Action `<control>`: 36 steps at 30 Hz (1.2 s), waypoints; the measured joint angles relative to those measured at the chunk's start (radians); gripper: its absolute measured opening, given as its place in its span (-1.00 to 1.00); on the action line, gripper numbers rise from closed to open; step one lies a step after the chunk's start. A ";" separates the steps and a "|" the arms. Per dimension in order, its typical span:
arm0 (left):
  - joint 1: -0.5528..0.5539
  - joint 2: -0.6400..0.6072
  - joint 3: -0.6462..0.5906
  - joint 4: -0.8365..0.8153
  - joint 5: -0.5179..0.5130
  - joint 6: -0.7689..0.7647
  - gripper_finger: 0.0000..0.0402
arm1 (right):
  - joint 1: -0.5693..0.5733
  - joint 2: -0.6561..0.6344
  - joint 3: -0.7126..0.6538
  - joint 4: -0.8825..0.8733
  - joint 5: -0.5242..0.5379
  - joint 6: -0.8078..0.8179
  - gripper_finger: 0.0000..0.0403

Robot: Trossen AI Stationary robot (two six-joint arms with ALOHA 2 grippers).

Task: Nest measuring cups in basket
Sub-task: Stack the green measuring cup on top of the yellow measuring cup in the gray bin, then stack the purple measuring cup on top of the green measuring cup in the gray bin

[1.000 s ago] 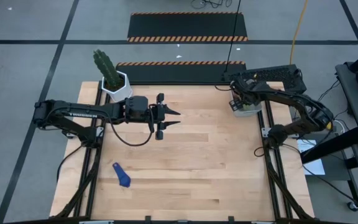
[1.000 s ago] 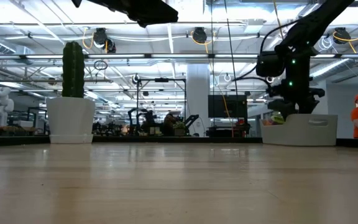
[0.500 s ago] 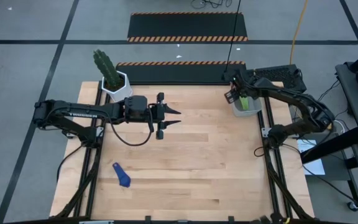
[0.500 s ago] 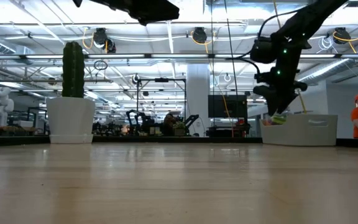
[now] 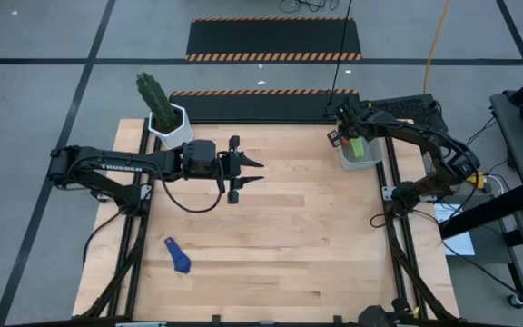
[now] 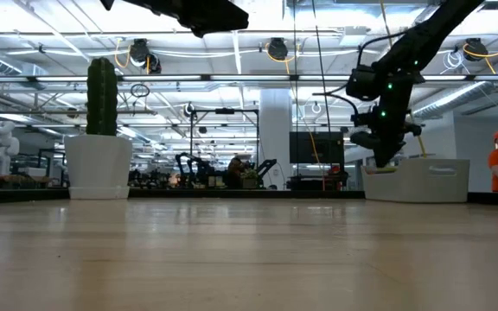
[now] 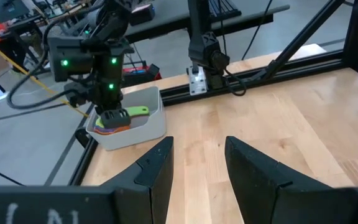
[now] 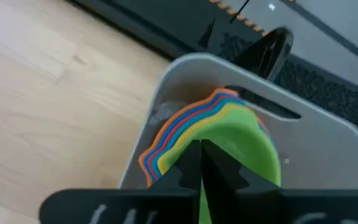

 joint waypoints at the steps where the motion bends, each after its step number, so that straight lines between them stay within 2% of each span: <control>1: 0.000 0.000 0.000 0.000 0.000 0.000 -0.27 | -0.004 0.011 0.000 -0.001 -0.006 -0.003 -0.99; 11: 0.000 0.000 0.000 -0.005 0.000 0.010 -0.27 | -0.005 0.015 0.000 0.045 -0.020 -0.027 -0.95; 18: 0.001 0.000 0.000 -0.004 0.000 0.019 -0.27 | 0.039 -0.087 0.000 0.011 -0.012 0.006 -0.92; 24: -0.003 0.000 0.000 0.017 0.000 -0.001 -0.27 | 0.109 -0.202 0.000 -0.074 0.061 0.047 -0.76; 30: -0.023 0.000 0.000 0.033 0.000 -0.004 -0.27 | 0.208 -0.307 0.000 -0.122 0.060 0.100 -0.60; 36: -0.053 0.000 0.004 0.045 0.000 -0.016 -0.27 | 0.276 -0.346 0.000 -0.188 0.063 0.158 -0.54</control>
